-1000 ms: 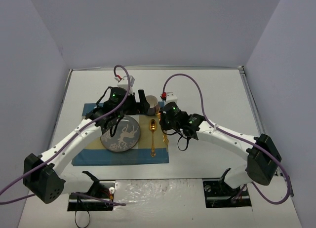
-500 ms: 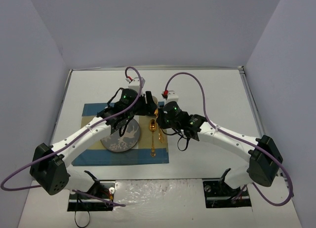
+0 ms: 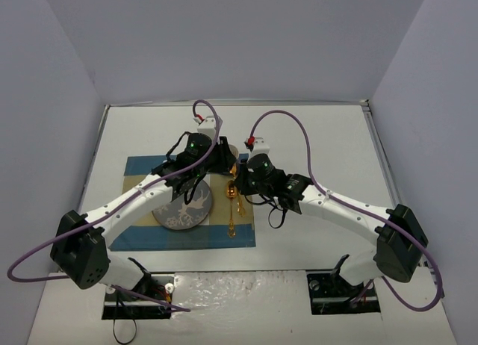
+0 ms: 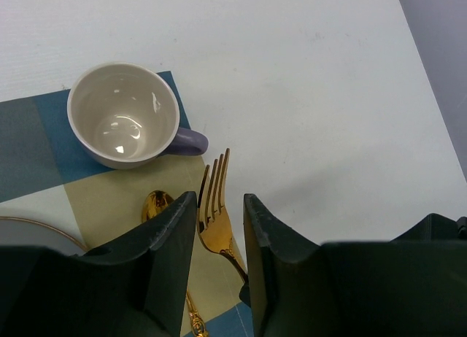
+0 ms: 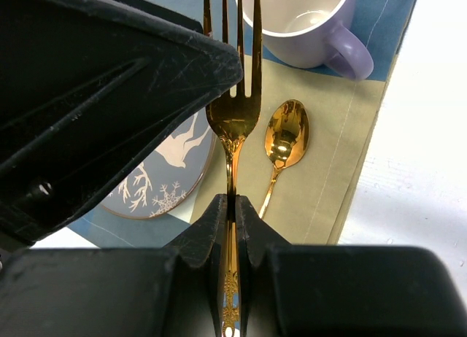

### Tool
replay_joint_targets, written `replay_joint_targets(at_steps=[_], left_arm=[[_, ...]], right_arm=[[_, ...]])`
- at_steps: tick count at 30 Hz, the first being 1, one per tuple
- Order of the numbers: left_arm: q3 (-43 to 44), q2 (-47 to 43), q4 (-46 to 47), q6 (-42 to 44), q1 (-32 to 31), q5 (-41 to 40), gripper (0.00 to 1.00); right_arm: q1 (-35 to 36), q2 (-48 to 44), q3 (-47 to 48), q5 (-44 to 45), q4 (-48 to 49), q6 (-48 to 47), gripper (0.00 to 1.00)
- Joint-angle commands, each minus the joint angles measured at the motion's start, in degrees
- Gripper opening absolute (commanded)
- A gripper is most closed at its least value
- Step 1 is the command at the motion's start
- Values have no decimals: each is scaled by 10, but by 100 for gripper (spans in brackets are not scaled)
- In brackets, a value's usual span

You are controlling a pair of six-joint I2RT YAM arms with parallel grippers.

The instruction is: Set the dinner table for one person

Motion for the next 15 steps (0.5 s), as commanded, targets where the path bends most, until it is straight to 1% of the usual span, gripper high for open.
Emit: replay_joint_targets(at_steps=[1,2,9,12,15], left_arm=[[36,-5,51,10,-2,4,26],[36,-4,52,12,-2,5,24],[36,-2,47,19,-2,2,23],[37,0,39,24,-2,-7,24],[40,2,29,29,-2,-17,28]], right_arm=[[4,-21,2,-7,45,13,0],[4,-20,2,-9,46,14,0],[4,-19,3,-13,48,14,0],[4,-18,2,-13,49,15,0],[4,-18,2,-12,49,15,0]])
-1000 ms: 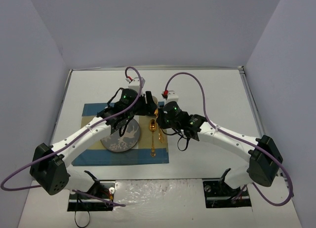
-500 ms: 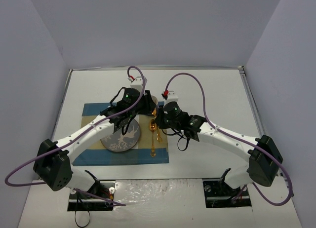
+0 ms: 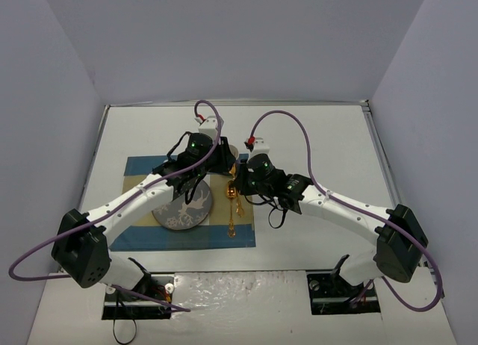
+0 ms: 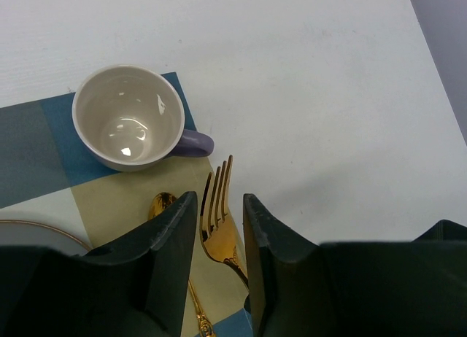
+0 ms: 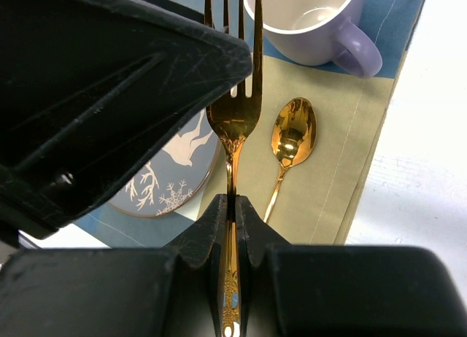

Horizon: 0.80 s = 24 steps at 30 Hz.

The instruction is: Set the dinner table for one person

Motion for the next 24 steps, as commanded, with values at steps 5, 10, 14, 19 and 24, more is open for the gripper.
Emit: replay_joint_targets(at_steps=[5,10,14,19,24], left_arm=[[38,-6,25,19,-1,-17,28],[33,-8,31,21,-1,-7,18],[20,-14,48,29,-1,2,3],[1,-24,74,51,0,21,0],[-14,-44,76,95,2,37,0]], right_arm=[[4,-18,2,-4,48,6,0],[4,-17,-3,-7,54,10,0],[4,-18,-9,-10,60,12,0],[4,-20,-13,-11,64,11,0],[4,-26,-17,-11,66,3,20]])
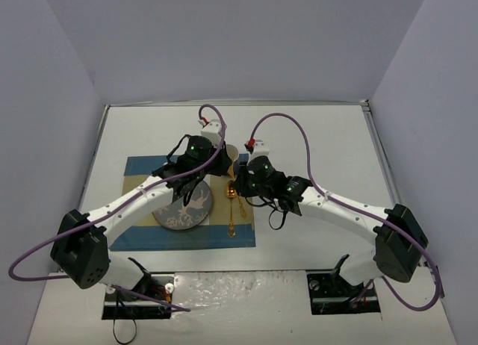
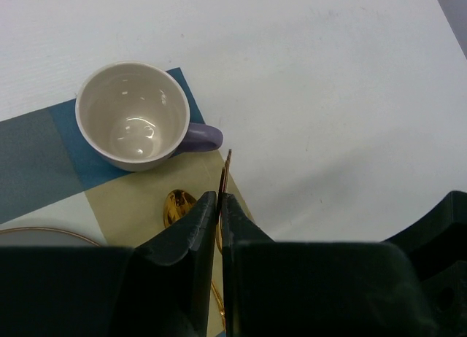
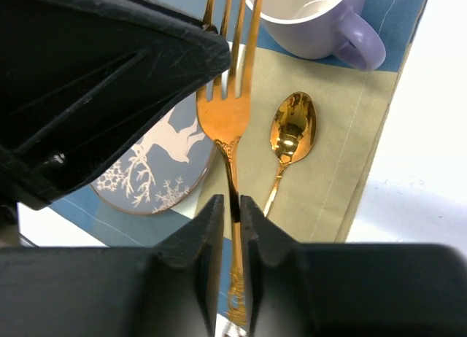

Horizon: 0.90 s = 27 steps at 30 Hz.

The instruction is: Set the dinner table for one person

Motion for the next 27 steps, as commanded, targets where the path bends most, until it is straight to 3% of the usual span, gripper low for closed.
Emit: replay_joint_targets(at_steps=[1,5,11,19,27], left_arm=[[5,-44,56,54,3,24,0],[-1,-61,38,91,15,31,0],[-20,-103,12,153,63,56,0],[-73,-180,-19,227,177,136,0],[-117,-233,-35,297,355,263,0]], right_arm=[[4,-27,3,-5,45,-1,28],[4,-35,-1,-5,44,-8,54],[3,-64,-9,-5,40,-25,73],[-6,-124,-9,-2,0,-62,79],[-68,-172,-35,-61,-16,-88,80]])
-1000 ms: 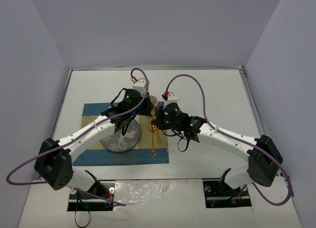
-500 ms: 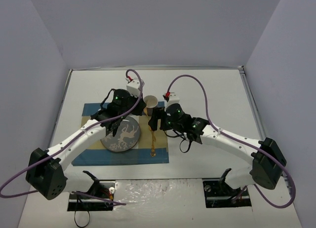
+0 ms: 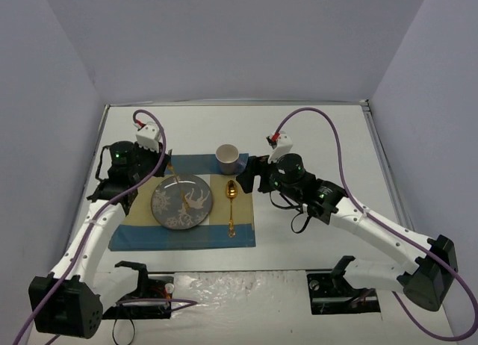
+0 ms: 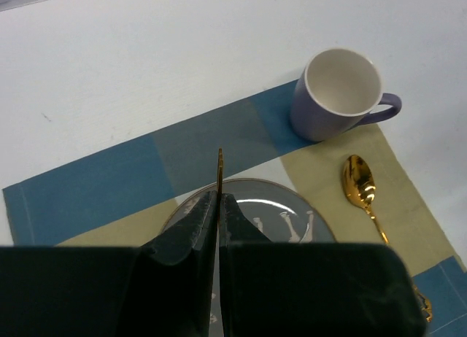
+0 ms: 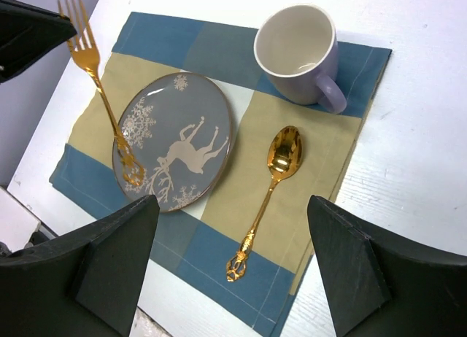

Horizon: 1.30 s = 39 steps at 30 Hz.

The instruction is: Set the dinner table for one person

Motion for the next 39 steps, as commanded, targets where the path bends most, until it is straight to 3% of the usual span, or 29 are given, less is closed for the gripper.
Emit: replay_joint_targets(at_steps=[1,8,21,39], left_arm=[[12,-23,1,66,74,97,0],[42,-8,-95,176,194,196,0],[180,154,-359,476,282,258,0],[190,277,-321,582,295,310,0]], right_arm=[[-53,-22,-16,-61,7,-27,80],[-130,-29,-44,-149,7,-61,80],[-98,-65,-70,-111,6,-98,80],[-113,-57,-62,-70,-24,-119,86]])
